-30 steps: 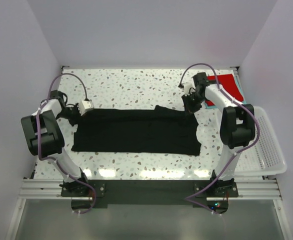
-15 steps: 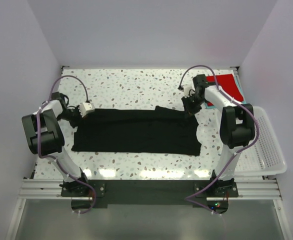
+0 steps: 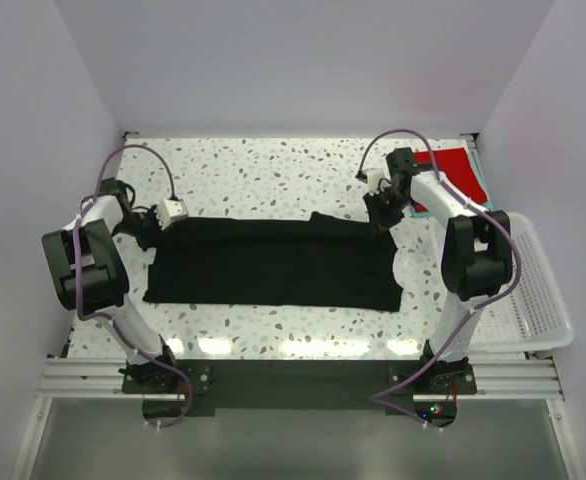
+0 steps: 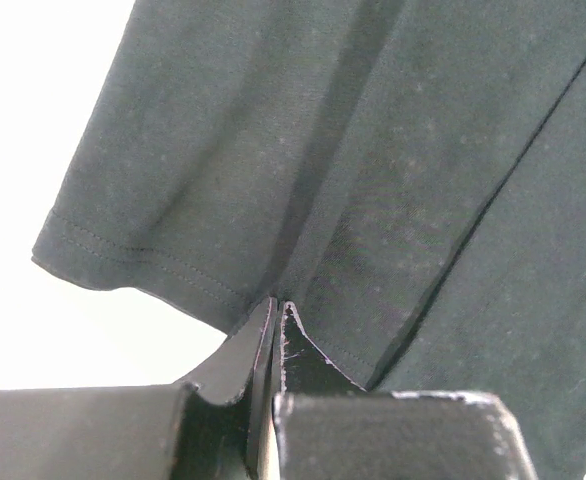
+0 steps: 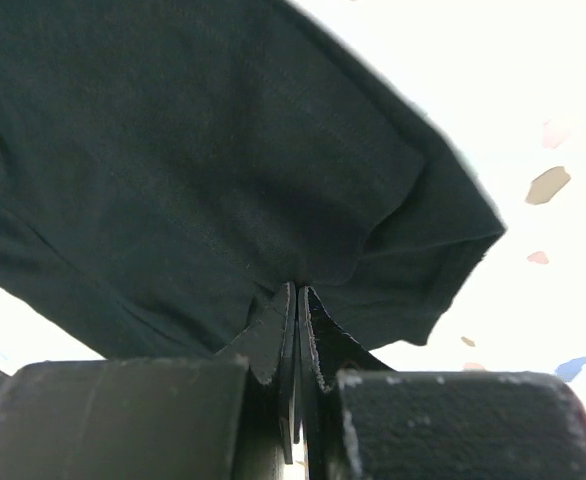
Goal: Fold and stack the t-shirts
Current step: Fold the tshirt
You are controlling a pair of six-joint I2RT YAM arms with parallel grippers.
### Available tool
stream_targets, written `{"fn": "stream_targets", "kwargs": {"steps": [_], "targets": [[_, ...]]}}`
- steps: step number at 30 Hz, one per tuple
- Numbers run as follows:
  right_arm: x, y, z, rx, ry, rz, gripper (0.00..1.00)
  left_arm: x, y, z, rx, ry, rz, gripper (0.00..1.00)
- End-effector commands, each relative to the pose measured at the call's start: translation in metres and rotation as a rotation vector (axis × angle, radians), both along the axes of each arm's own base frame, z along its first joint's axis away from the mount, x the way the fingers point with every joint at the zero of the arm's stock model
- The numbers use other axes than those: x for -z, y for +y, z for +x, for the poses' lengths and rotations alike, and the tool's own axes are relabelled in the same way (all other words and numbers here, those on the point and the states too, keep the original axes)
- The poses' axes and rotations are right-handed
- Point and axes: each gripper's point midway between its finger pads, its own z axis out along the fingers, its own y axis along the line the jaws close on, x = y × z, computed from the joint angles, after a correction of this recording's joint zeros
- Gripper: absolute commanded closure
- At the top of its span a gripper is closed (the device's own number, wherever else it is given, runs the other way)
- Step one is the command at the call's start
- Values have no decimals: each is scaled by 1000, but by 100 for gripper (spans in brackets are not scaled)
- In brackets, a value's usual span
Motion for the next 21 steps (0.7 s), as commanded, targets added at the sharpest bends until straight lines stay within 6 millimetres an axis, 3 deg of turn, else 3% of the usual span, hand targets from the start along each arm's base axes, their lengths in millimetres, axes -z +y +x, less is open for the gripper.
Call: {"fn": "stream_targets", "kwargs": {"steps": [1, 9, 11, 13, 15, 16, 17, 20, 21], "targets": [[-4, 2, -13, -19, -12, -7, 100, -8, 6, -1, 29, -34, 42, 100], [18, 3, -32, -45, 52, -18, 100, 12, 11, -13, 64, -12, 98, 99], [20, 4, -36, -67, 65, -15, 100, 11, 9, -14, 82, -19, 100, 90], [21, 5, -44, -99, 101, -9, 100, 5, 5, -15, 103, -32, 95, 74], [18, 8, -50, -126, 131, 13, 91, -11, -8, -13, 128, -60, 49, 64], [16, 9, -50, -135, 133, 19, 80, -19, -15, -11, 142, -73, 32, 62], [13, 10, -51, -139, 135, 29, 77, -29, -25, -8, 156, -89, 9, 62], [0, 11, -45, -136, 107, 46, 64, -56, -69, 3, 212, -146, -37, 58], [-5, 13, -42, -121, 100, 66, 61, -64, -93, 5, 257, -163, -60, 54]]}}
